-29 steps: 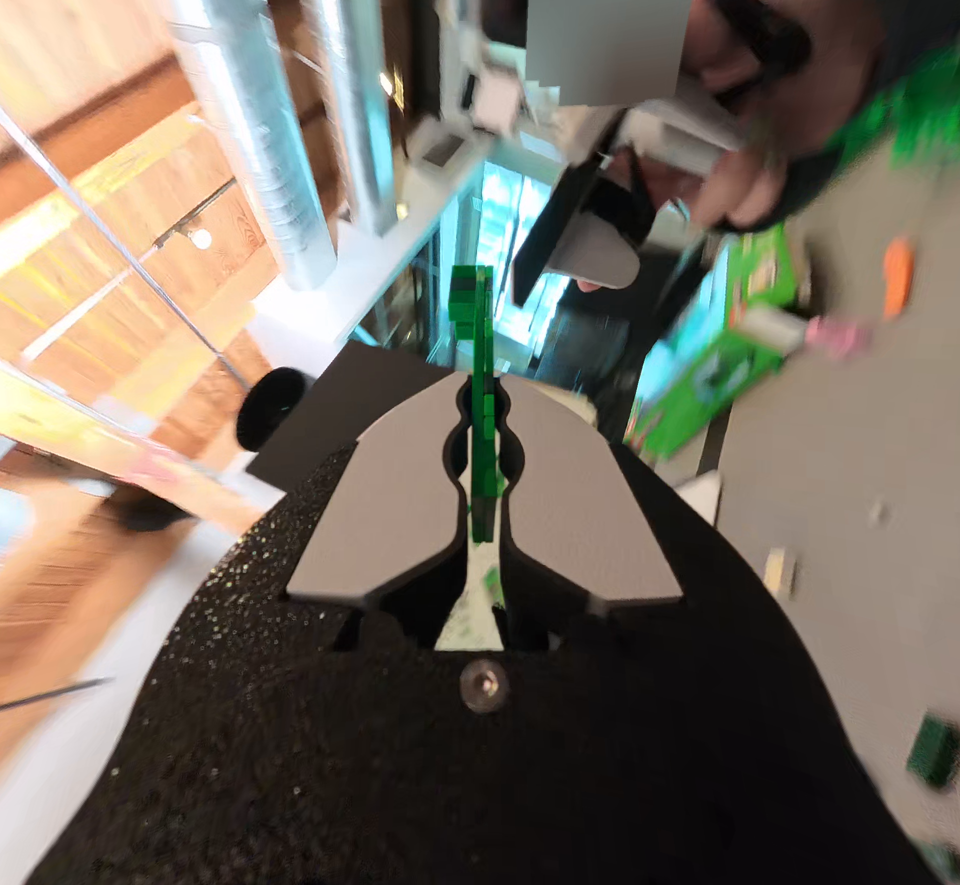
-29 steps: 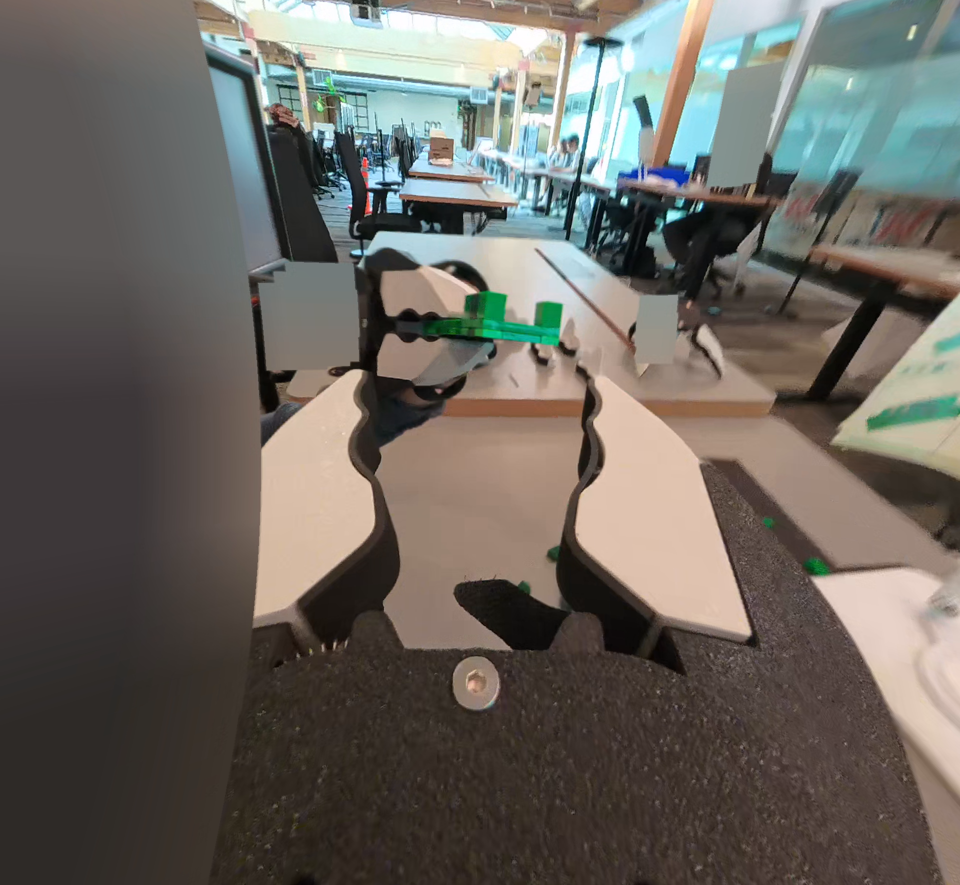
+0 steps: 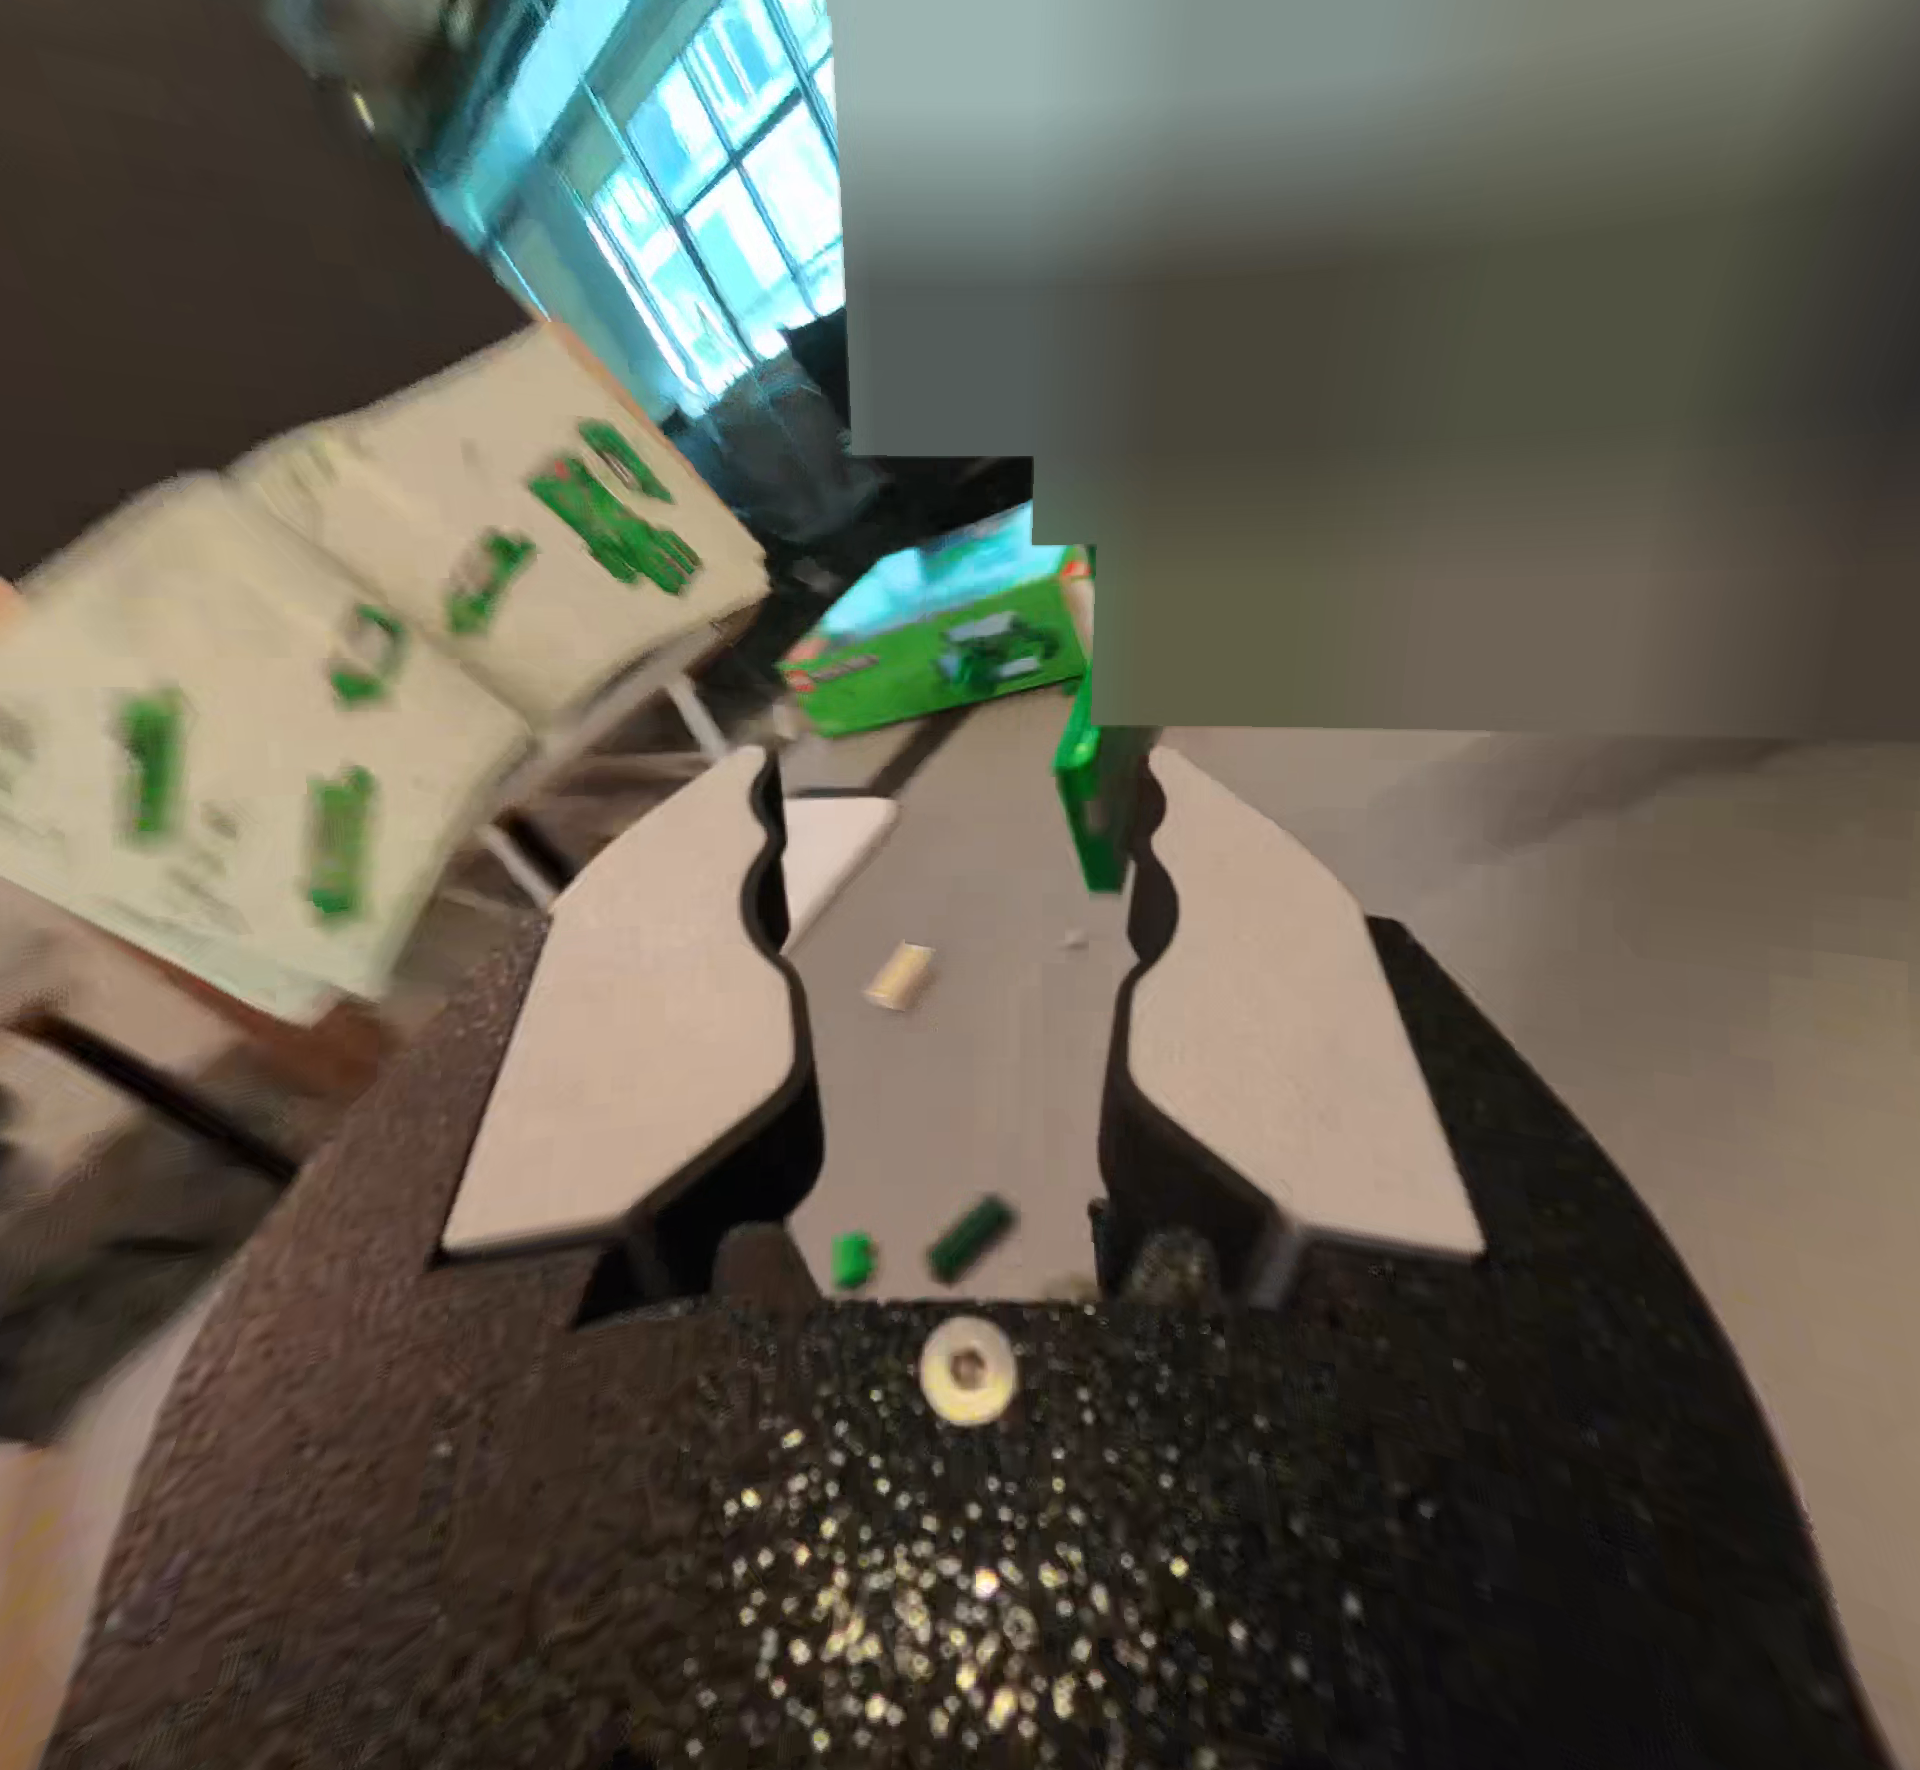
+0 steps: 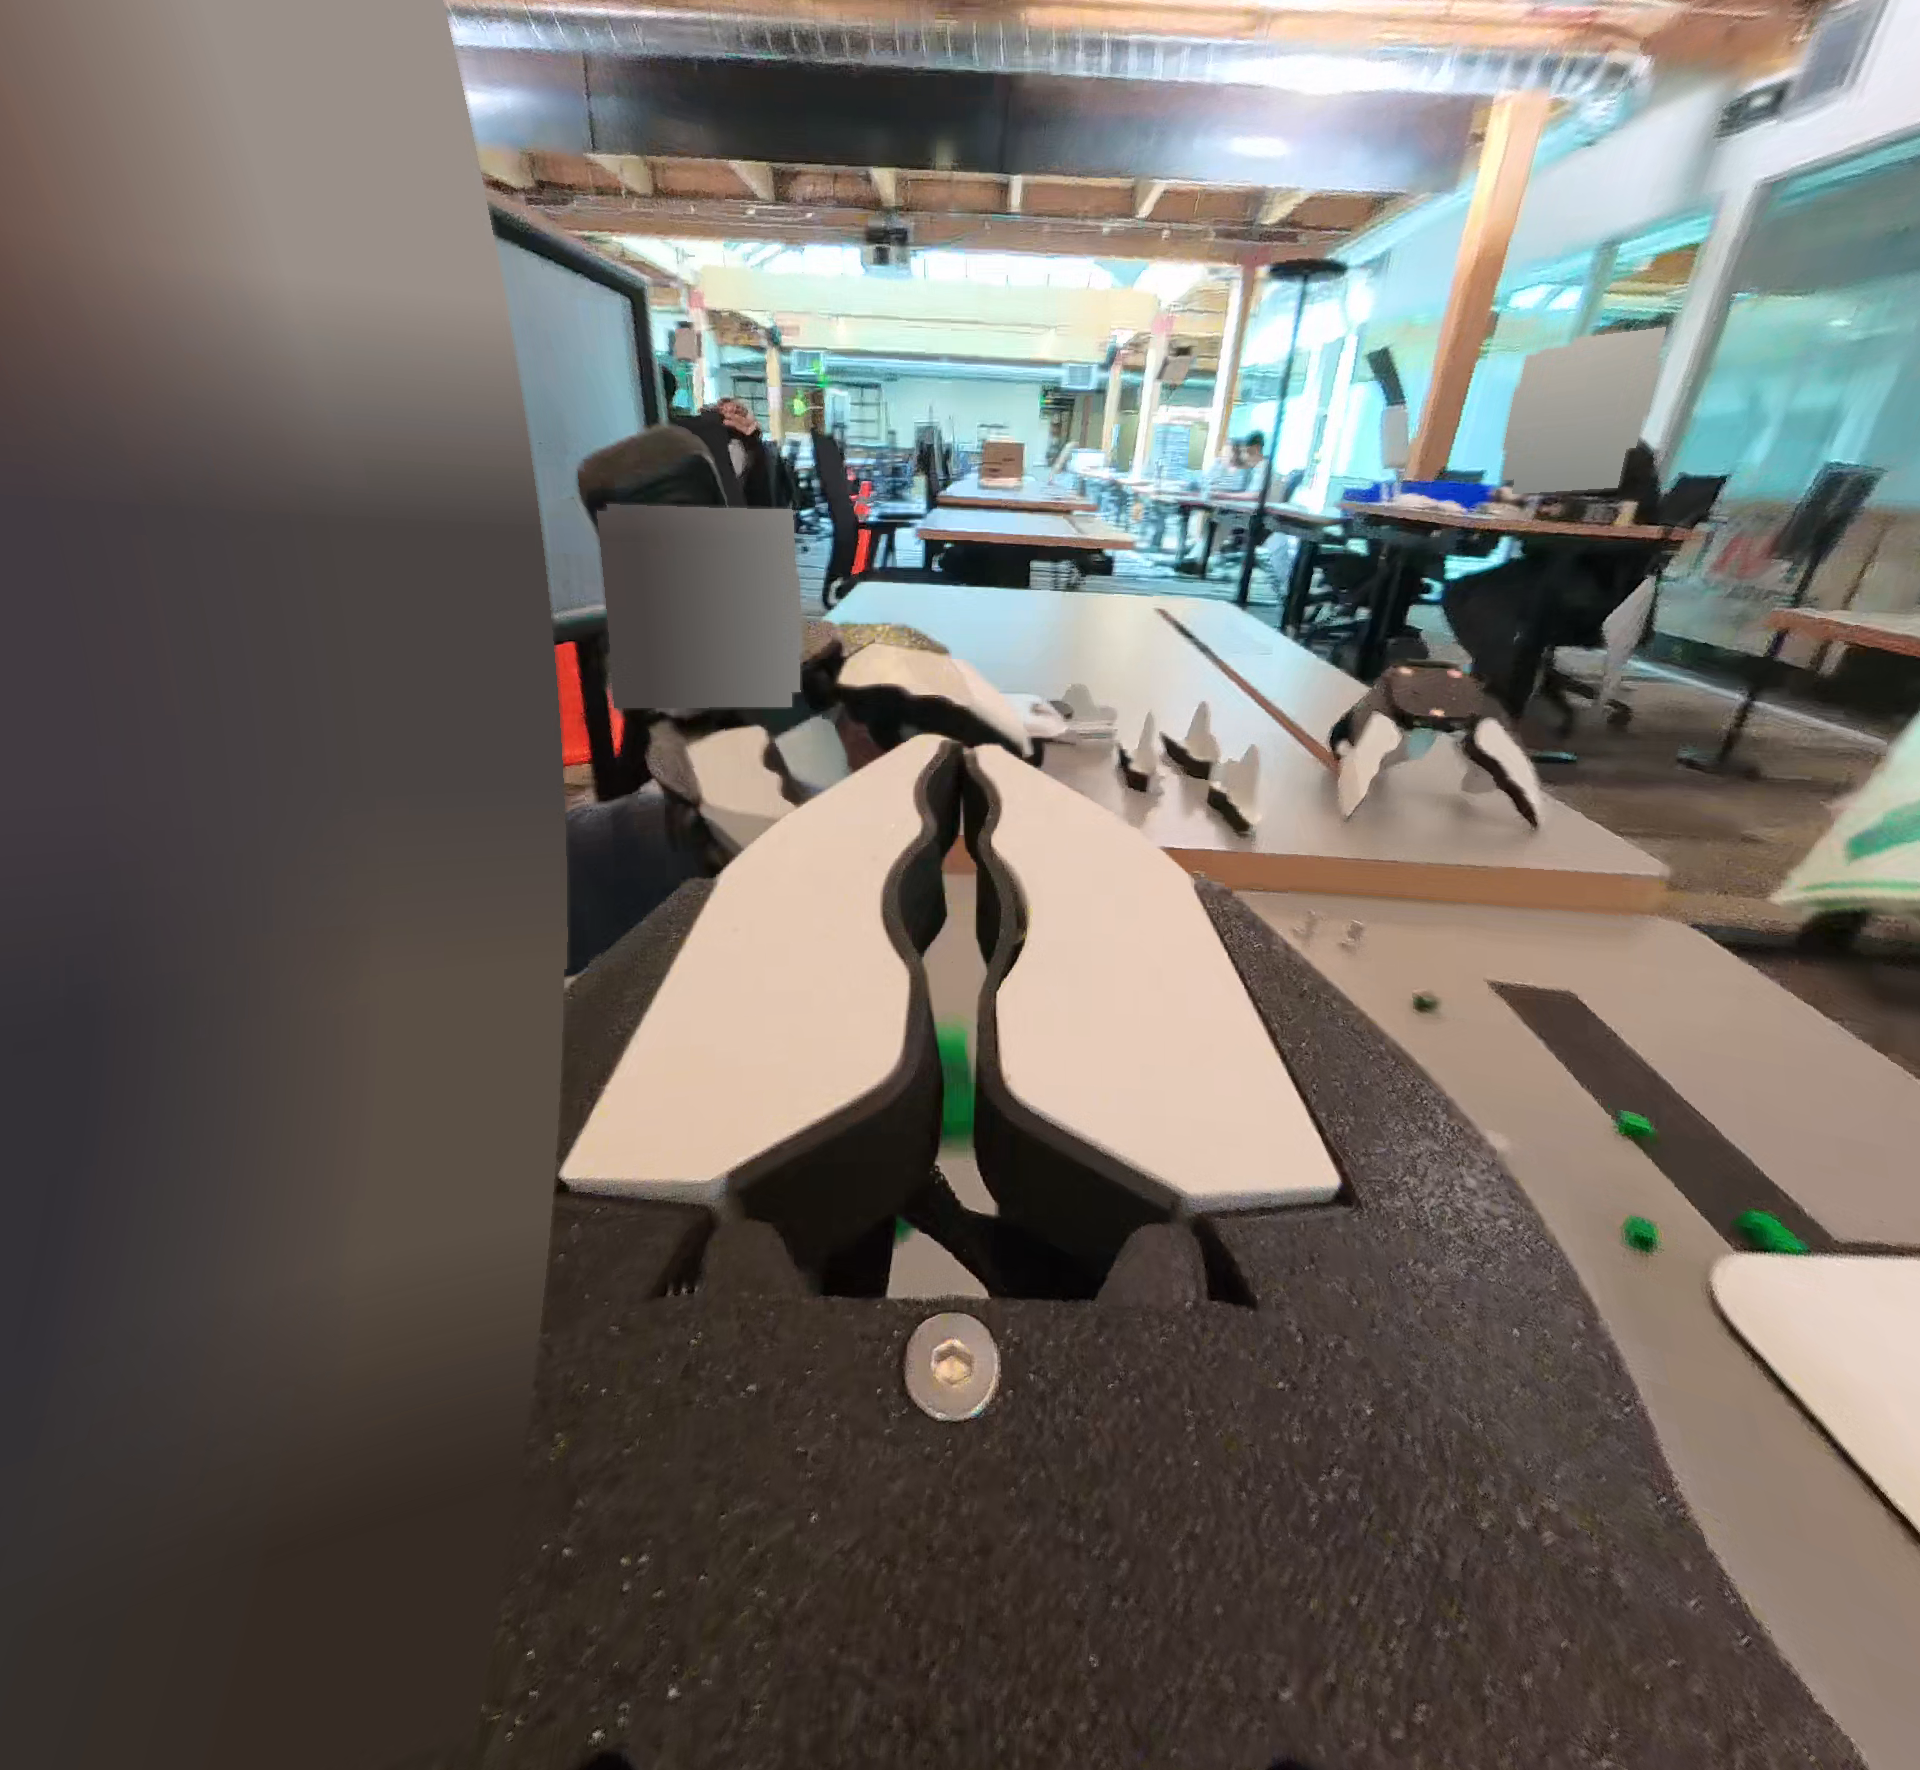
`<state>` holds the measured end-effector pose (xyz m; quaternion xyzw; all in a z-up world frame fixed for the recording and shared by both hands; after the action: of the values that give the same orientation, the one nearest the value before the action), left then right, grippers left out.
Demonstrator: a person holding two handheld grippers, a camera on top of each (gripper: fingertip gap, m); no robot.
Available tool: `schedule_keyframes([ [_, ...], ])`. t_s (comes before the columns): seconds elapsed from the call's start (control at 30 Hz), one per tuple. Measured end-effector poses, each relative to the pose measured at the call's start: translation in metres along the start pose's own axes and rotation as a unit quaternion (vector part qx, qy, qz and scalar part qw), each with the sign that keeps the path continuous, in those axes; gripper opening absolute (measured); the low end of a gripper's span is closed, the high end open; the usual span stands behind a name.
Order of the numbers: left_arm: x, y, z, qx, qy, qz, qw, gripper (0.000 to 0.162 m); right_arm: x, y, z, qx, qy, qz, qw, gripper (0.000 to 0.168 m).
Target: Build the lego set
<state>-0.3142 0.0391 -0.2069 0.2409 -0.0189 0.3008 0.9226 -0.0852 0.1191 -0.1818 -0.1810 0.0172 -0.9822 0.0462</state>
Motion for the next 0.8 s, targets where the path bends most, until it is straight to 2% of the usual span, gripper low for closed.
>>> schedule_keyframes([
  [0.03,-0.004,0.003,-0.002,-0.058,-0.008,-0.001,0.998,0.064,-0.001,-0.003,-0.002,0.000,0.002,-0.002,1.000,0.000],
  [0.1,-0.012,0.004,-0.009,-0.095,-0.021,0.009,0.995,0.064,-0.003,-0.008,-0.011,0.004,0.020,-0.003,1.000,0.000],
  [0.3,-0.030,0.001,-0.041,-0.118,0.056,0.049,0.990,0.060,-0.018,-0.023,-0.050,0.040,0.083,-0.037,0.995,0.001],
  [0.5,-0.051,0.003,-0.046,-0.120,0.055,0.102,0.986,0.052,-0.039,-0.021,-0.066,0.044,0.106,-0.073,0.991,0.001],
  [0.63,-0.055,0.011,-0.055,-0.130,0.035,0.162,0.978,0.048,-0.043,-0.021,-0.073,0.043,0.114,-0.088,0.989,0.006],
  [0.7,-0.056,0.011,-0.064,-0.116,0.013,0.198,0.973,0.048,-0.048,-0.024,-0.079,0.002,0.109,-0.135,0.985,0.009],
  [0.8,-0.059,0.001,-0.079,-0.078,-0.002,0.249,0.965,0.046,-0.065,-0.025,-0.095,-0.086,0.064,-0.250,0.962,0.009],
])
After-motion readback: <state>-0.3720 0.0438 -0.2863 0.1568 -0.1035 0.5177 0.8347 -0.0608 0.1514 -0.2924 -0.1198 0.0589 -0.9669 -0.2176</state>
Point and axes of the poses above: each gripper's, where its closed fingertips meet, x out along the fingers, z out of its top, y = z × x across the jaws, the point moved 10 cm from there along -x, back along the fingers, and after that the axes turned 11 degrees about -y, right-handed, at the moved point
